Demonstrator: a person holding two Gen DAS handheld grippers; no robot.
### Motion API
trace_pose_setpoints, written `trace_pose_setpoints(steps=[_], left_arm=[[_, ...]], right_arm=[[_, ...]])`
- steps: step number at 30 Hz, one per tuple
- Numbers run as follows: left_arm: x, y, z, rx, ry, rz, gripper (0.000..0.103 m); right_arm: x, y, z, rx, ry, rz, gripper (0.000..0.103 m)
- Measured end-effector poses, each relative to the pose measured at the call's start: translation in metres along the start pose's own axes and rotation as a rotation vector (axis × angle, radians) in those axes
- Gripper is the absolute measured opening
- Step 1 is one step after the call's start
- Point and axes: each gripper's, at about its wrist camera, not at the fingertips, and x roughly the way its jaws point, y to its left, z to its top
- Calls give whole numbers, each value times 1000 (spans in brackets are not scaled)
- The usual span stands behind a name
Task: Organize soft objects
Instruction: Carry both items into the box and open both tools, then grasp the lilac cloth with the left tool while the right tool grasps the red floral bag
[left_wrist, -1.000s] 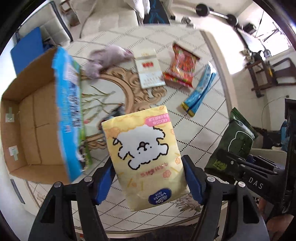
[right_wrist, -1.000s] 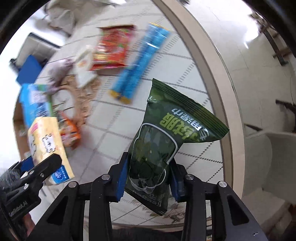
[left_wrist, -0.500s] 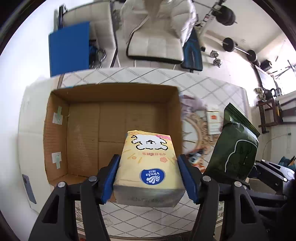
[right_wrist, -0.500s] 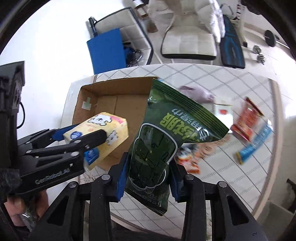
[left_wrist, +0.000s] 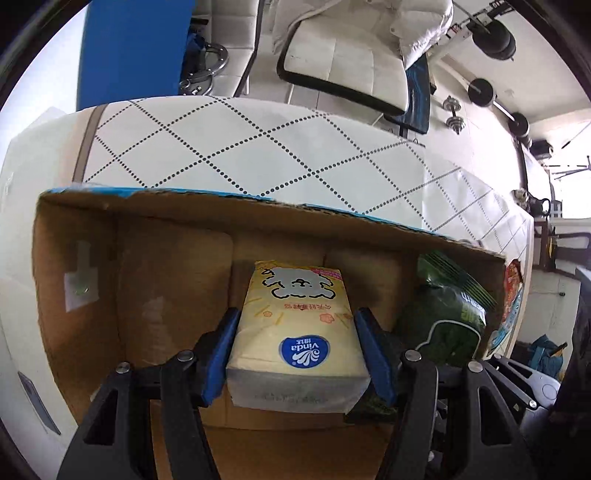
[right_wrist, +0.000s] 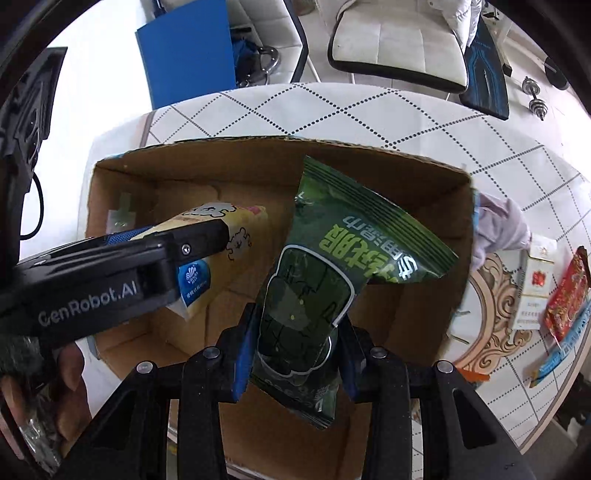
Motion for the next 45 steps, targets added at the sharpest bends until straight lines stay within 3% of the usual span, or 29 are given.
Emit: trace_pose_setpoints(steps=[4, 6, 9, 10, 13, 15, 19, 21, 27, 32, 38, 42, 45], left_arm=[[9, 1, 4, 2, 51, 27, 61], [8, 4, -1, 1, 64, 5, 63], [0, 5, -3, 26, 43, 19, 88], [-5, 5, -6, 34, 32, 28, 90], [-17, 7, -17, 51, 9, 41, 91], [-20, 12, -21, 59, 1, 49, 97], [-31, 16, -41, 78, -29, 70, 97], [-32, 13, -46, 86, -39, 83, 97], [-50, 7, -83, 97, -122, 184, 97], [-66, 7, -104, 57, -164, 201, 97], [-92, -11, -122, 16, -206, 224, 97], [-115, -47, -126, 18, -247, 204, 97], [-123, -96, -122, 69, -264, 174, 97]], right_arm=[[11, 0, 4, 6, 1, -46, 45], [11, -1, 3, 16, -7, -40, 59], [4, 0, -3, 33, -18, -43, 66], [2, 0, -6, 35, -19, -51, 66], [-13, 1, -17, 42, -26, -58, 67], [-20, 2, -26, 46, -25, -72, 75], [-31, 0, -46, 65, -40, -81, 83], [-35, -1, -57, 71, -48, -94, 93], [-46, 3, -88, 89, -80, -128, 94], [-56, 7, -109, 73, -103, -113, 94], [-79, -1, -128, 71, -122, -4, 94], [-109, -33, -137, 115, -150, 76, 94], [-139, -79, -141, 170, -186, 84, 94]])
